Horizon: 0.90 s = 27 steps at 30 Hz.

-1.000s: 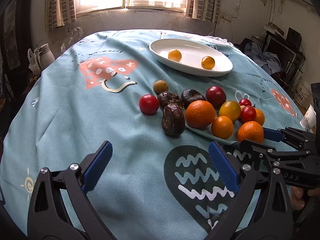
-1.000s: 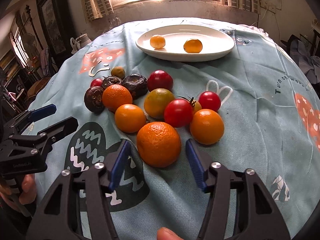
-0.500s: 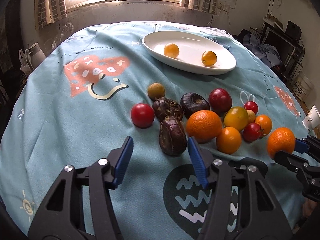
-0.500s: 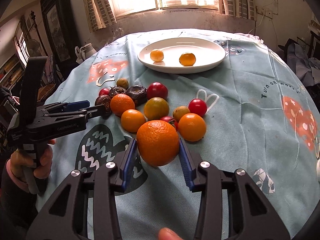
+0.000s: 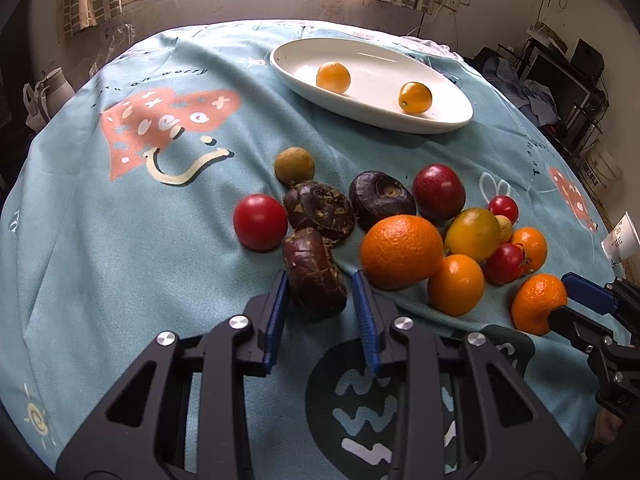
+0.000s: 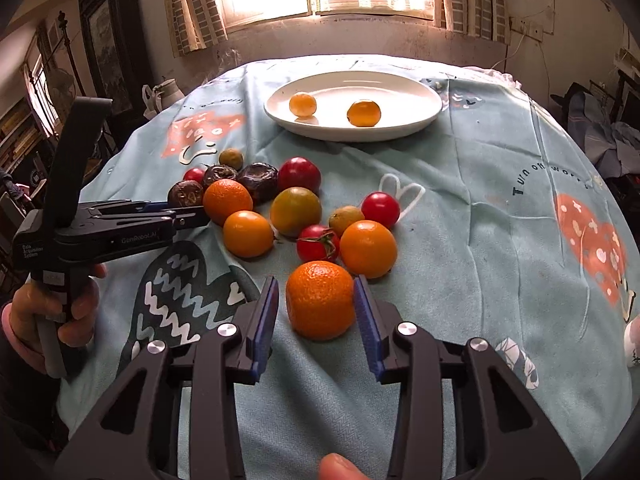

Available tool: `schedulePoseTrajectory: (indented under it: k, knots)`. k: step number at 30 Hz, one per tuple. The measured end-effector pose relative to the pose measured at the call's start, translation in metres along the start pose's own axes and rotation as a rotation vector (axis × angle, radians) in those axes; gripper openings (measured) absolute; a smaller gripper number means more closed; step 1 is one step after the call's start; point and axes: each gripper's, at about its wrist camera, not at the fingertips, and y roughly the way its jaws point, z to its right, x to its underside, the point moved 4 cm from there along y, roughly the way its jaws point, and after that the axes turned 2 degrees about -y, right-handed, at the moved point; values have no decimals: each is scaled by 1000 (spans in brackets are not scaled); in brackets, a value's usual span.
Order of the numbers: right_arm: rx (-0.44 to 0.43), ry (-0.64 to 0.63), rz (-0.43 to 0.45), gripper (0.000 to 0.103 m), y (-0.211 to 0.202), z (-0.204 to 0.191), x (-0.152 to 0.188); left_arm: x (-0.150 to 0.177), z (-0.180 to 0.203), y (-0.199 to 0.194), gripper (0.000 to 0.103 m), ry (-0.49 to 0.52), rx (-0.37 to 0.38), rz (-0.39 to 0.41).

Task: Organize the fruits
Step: 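Grasp the dark brown date with the left tool while the right tool grasps an orange, then place the date and orange on the white plate, opening both tools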

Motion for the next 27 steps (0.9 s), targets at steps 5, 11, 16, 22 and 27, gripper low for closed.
schedulePoseTrajectory:
  k: [5,11,16,22,27]
  knots:
    - [5,50,-52,47,18,13,2,0,-1,0,28,3,-3,6]
    - [-25,50,-96,43,30,11,6,-1,-2,0,28,4,-6,6]
    - [-48,29,-65,42,15,4,5,-1,0,-9,27,-10,43,28]
    - [-68,41,44,42,-12,14,-26,-17,4,-36,25,-4,84,100]
    - [-62,84,104,42,-1,39,-76,-52,4,-35,25,4,117,124]
